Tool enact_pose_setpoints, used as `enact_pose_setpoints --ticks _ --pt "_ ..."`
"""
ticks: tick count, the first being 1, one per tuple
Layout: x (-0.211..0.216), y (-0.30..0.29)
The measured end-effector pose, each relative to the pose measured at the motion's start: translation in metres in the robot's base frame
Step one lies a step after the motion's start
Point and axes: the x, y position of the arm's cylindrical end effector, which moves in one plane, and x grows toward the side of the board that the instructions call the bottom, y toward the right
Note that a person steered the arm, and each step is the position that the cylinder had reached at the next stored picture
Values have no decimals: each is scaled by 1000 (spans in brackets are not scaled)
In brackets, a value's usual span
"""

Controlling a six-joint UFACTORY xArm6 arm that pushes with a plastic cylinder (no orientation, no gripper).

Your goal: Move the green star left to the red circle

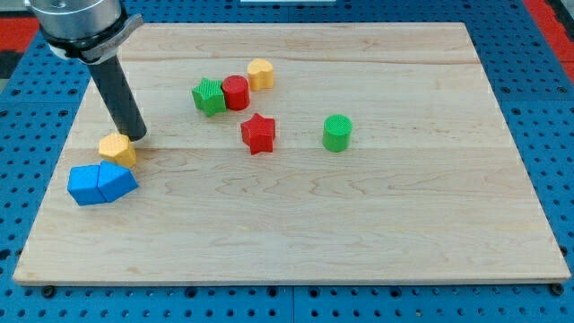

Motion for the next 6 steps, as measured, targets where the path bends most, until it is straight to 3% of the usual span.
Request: enact_pose_setpoints --ticks 2,3,4,5,6 --pt "-53 171" --pt "-100 243" --pt "-151 252" --pt "-169 202" --pt "-152 185"
